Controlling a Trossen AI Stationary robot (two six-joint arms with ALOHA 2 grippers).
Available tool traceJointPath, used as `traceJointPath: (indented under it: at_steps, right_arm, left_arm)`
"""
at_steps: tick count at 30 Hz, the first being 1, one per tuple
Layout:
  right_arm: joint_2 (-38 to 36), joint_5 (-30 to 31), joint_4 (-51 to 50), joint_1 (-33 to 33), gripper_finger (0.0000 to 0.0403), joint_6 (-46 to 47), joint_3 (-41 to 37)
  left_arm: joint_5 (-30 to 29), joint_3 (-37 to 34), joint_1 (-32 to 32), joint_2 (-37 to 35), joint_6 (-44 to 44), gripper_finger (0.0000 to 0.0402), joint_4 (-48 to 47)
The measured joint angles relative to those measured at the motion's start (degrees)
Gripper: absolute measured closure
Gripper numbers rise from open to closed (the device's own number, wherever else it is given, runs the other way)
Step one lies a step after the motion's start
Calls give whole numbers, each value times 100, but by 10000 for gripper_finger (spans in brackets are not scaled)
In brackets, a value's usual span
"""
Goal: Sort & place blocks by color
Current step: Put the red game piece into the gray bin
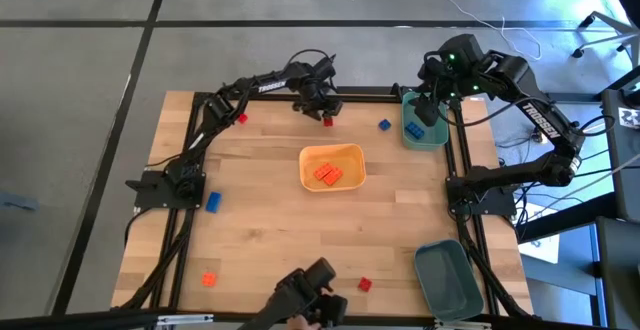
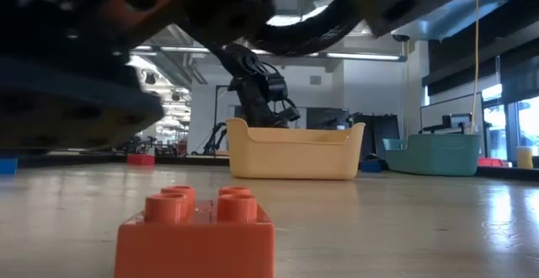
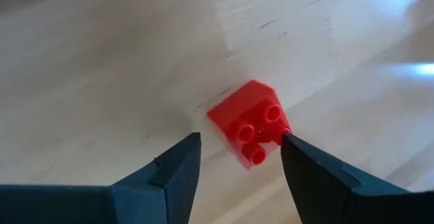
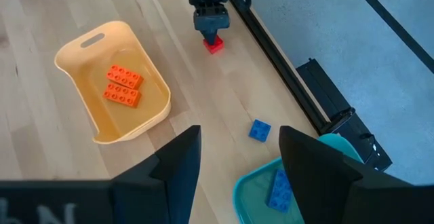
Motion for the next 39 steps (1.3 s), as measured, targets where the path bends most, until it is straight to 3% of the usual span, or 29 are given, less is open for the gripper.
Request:
traceJointPath:
  at_steps: [7, 21, 25, 39]
  right_arm:
    - [0, 0, -9, 0, 203, -2, 0]
    - [0, 2, -13, 0, 203, -4, 0]
    - [0, 2, -13, 0, 203, -4, 1]
    - [0, 2, -13, 1, 203, 15, 2]
  left_arm:
    - [-308, 35, 131, -13, 49, 206, -802]
    - [-1027, 43, 168, -83, 1009, 206, -2646]
    - [-1068, 24, 160, -152, 1337, 206, -2617]
    - [-1770, 14, -59, -966, 859, 206, -2271]
